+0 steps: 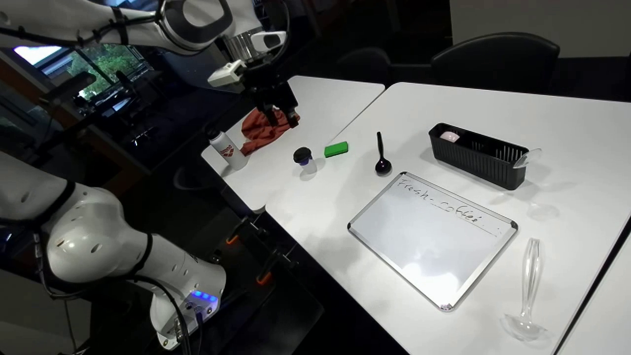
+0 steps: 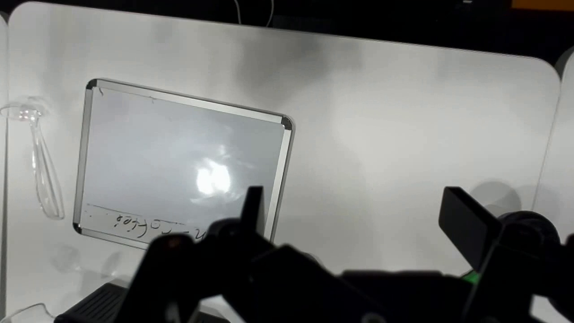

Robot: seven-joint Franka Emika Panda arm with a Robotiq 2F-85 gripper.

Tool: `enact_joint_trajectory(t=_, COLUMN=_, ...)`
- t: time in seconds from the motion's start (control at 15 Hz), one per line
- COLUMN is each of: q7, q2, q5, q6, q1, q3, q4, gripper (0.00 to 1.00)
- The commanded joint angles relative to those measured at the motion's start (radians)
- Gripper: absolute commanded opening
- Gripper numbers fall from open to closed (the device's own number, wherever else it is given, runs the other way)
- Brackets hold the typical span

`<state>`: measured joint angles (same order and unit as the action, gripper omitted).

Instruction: Move the black spoon forward

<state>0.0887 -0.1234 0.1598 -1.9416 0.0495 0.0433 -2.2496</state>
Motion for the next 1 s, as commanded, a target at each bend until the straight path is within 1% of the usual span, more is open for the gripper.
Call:
enact_joint_trajectory(t=0.0, q7=0.205, q2=0.230, q5=0.091, q6=-0.111, q1=0.027, q3=0.043, q4=0.124, gripper=1.00)
enact_joint_trajectory(t=0.13, q7=0.329, q2=0.332, q5=0.103, q6=-0.215, q1=0.046, q3=0.056, q4=0.172, gripper=1.00)
enact_joint_trajectory(t=0.27, q7=0.449, q2=0.409, q5=0.069, q6=-0.330, q1=0.072, q3=0.044, q4=0.206, gripper=1.00)
enact_joint_trajectory(t=0.47, q7=0.608, q2=0.495, q5=-0.015, q6=-0.493, q1=0.122, q3=-0.009, q4=0.246, gripper=1.00)
enact_joint_trajectory(t=0.53, q7=0.654, q2=0.499, q5=-0.035, q6=-0.530, q1=0.130, q3=-0.030, q4=0.247, gripper=1.00)
enact_joint_trajectory(t=0.6, q7=0.671, q2=0.476, q5=-0.006, q6=-0.562, q1=0.119, q3=-0.033, q4=0.232, gripper=1.00)
enact_joint_trajectory(t=0.67, q7=0.613, q2=0.493, q5=0.001, q6=-0.527, q1=0.115, q3=-0.011, q4=0.225, gripper=1.00)
enact_joint_trajectory(t=0.73, q7=0.632, q2=0.496, q5=0.000, q6=-0.547, q1=0.115, q3=-0.020, q4=0.231, gripper=1.00)
enact_joint_trajectory(t=0.93, q7=0.638, q2=0.492, q5=-0.001, q6=-0.550, q1=0.112, q3=-0.030, q4=0.240, gripper=1.00)
